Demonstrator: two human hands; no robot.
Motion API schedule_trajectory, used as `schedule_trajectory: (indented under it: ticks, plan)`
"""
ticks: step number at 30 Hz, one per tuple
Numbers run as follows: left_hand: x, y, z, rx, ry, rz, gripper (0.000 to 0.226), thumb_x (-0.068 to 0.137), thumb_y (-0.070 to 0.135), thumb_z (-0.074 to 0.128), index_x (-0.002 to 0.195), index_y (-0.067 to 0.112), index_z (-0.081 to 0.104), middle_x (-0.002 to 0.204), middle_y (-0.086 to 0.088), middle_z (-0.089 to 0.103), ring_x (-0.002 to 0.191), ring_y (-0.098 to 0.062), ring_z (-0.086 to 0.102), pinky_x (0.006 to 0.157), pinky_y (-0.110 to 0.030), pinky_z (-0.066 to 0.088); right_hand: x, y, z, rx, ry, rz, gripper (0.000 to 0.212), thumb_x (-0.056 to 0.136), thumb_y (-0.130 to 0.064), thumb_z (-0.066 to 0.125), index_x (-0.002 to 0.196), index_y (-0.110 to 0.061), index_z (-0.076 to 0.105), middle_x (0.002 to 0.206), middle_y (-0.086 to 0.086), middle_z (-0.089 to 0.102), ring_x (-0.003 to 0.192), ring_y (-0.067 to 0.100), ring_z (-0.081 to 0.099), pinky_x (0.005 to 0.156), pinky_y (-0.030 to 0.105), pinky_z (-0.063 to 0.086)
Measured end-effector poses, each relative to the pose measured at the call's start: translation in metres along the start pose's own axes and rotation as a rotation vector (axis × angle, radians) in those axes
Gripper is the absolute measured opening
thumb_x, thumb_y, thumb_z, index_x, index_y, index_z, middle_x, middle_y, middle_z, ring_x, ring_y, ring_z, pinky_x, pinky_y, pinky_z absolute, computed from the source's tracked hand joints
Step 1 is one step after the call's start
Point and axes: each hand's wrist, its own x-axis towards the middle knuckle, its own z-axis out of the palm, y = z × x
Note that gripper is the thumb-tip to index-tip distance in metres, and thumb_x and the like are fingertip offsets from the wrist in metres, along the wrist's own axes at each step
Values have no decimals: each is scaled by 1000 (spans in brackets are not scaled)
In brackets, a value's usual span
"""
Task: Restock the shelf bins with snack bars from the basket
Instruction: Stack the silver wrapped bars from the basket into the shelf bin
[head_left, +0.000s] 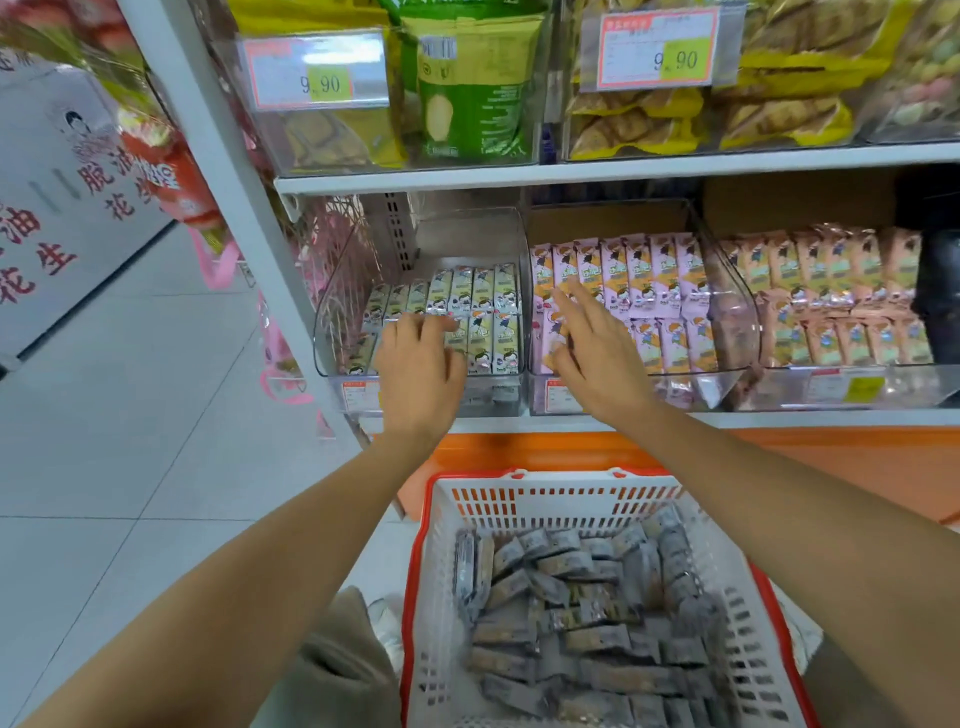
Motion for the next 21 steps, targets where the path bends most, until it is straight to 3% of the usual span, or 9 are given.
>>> schedule_trajectory:
  ticks: [2,5,9,11,14,16,19,21]
  plan:
    - [-16,17,4,-71,32,130,27,86,14,43,105,11,63,101,-9,54,93,-25,45,80,-36,37,-18,3,-7,14,51,-58,53,99,-24,38,151,-18,30,160,4,23,146,22,24,117,46,25]
    - [-48,43,20,-155,-55,279,23,84,14,41,98,13,59,95,-4,50,89,-21,42,74,-31,33,-55,14,-15,28,115,-129,51,96,-15,41,147,-16,36,155,5,31,142,21,29,115,39,21]
    - [-99,58,65,-173,-261,298,21,85,18,44,95,15,62,95,-2,56,89,-22,48,75,-32,38,-109,52,-11,7,136,-102,46,95,-15,42,140,-13,43,146,8,40,135,25,37,111,42,28]
    - [-124,58,89,-126,-458,244,25,87,22,43,99,15,64,101,-3,59,96,-25,50,82,-36,43,-138,77,-2,-29,82,-28,43,93,-17,41,136,-12,46,140,9,44,129,27,42,104,46,37]
    - [-152,57,119,12,-926,99,27,96,23,46,117,15,60,114,-7,59,111,-25,51,92,-37,45,-178,110,18,-145,-56,137,42,89,-18,45,130,-11,50,136,14,48,119,32,47,91,48,45]
    - [-168,54,137,110,-1117,109,30,98,25,44,122,12,59,114,-8,62,107,-25,57,89,-34,48,-199,127,35,-218,-170,270,44,89,-16,54,132,-12,50,142,17,43,123,37,46,93,49,44]
    - [-188,52,160,111,-1237,46,30,100,26,43,123,10,55,119,-12,59,107,-29,57,88,-37,48,-219,143,57,-261,-330,406,55,95,-21,52,147,-15,35,159,17,18,145,37,20,112,50,29]
    - [-197,50,176,119,-1297,31,31,101,27,43,126,10,50,127,-16,52,113,-32,52,90,-40,47,-225,149,69,-256,-393,444,60,99,-26,45,153,-17,22,162,13,4,149,32,7,117,46,20]
